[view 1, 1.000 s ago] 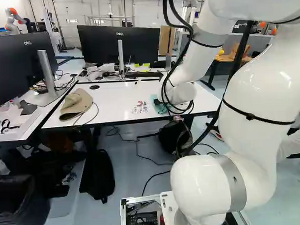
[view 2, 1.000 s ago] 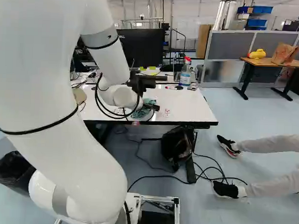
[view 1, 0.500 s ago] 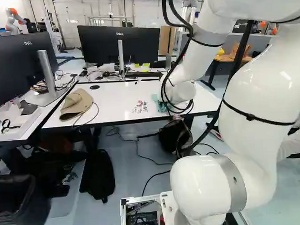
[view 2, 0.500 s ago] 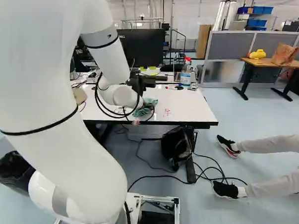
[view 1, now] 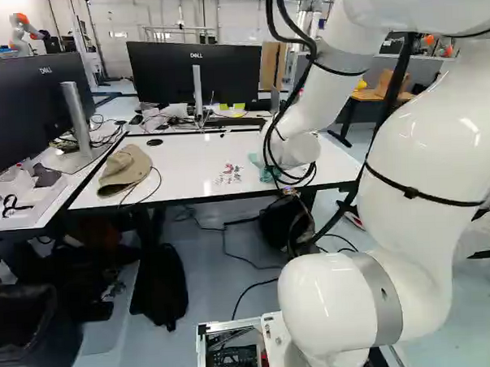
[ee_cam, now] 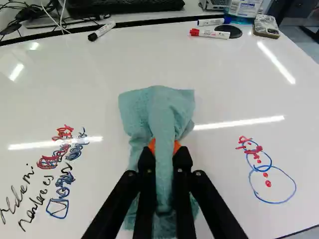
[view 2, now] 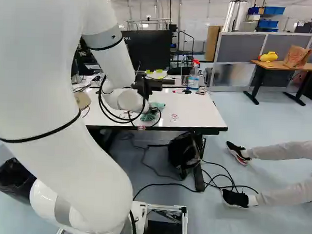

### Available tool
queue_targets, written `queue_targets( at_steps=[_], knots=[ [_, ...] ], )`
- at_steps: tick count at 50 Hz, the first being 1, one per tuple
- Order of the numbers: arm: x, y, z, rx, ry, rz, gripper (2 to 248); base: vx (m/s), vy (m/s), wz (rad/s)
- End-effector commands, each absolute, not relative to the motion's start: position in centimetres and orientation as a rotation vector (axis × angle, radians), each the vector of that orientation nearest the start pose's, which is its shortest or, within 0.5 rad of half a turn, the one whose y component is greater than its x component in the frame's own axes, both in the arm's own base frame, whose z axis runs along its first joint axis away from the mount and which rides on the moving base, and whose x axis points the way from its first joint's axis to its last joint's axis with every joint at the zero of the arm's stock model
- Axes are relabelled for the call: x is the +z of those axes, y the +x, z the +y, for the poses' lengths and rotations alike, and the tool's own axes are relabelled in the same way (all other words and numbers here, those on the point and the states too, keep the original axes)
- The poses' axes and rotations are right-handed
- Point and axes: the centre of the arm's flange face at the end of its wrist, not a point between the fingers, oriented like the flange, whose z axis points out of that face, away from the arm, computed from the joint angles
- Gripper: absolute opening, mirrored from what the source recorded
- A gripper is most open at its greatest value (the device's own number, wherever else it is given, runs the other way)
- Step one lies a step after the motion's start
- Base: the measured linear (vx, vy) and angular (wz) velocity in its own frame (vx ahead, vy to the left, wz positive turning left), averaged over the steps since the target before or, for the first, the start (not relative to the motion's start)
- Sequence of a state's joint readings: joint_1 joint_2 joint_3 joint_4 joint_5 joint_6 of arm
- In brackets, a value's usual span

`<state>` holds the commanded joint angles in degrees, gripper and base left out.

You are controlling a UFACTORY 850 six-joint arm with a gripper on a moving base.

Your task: Clean the table with the green towel

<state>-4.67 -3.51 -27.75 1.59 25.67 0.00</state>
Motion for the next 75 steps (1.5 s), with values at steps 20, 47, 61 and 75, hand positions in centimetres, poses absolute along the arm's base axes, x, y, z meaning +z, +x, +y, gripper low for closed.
queue_targets(
  at_steps=[20, 47, 61, 75],
  knots=[
    [38.9, 39.6, -3.3, -1.414, -2.841, 0.160, 42, 0.000, 0.000, 0.000],
    [41.8, 38.7, -3.3, -1.517, -2.789, 0.158, 42, 0.000, 0.000, 0.000],
    [43.2, 38.3, -3.3, -1.571, -2.761, 0.158, 42, 0.000, 0.000, 0.000],
    [43.3, 38.3, -4.7, -1.579, -2.774, 0.209, 42, 0.000, 0.000, 0.000]
  ],
)
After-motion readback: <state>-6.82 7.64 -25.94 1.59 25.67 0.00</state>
